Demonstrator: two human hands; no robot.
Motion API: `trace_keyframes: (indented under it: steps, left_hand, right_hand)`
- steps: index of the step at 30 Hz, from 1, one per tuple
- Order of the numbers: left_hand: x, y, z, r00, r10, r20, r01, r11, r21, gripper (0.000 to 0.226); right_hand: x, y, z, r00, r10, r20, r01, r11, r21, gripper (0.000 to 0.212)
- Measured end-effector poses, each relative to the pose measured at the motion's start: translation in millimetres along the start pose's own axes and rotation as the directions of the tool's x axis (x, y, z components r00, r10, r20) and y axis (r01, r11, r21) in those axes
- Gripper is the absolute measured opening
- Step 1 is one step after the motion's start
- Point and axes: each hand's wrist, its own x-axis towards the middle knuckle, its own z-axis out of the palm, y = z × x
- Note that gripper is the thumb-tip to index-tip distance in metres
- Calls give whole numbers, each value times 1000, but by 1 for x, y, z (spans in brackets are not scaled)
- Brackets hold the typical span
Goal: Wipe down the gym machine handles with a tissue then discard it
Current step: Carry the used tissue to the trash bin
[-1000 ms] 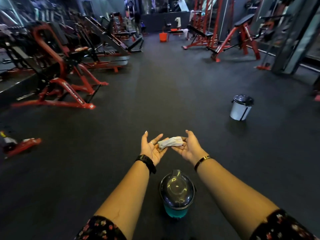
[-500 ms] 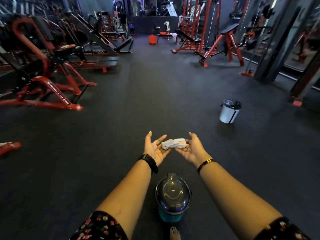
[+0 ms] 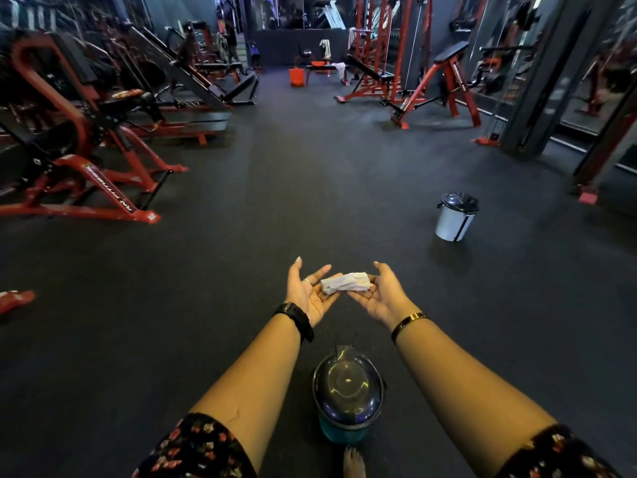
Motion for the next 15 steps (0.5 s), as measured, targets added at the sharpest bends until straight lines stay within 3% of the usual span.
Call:
trace_keyframes:
  steps: [15]
  left_hand:
    - [21,8,-1,1000,-12,13,12,1000,-13,65]
  right_hand:
    - [21,-4,7,1000,-2,-6,2,1000,23,48]
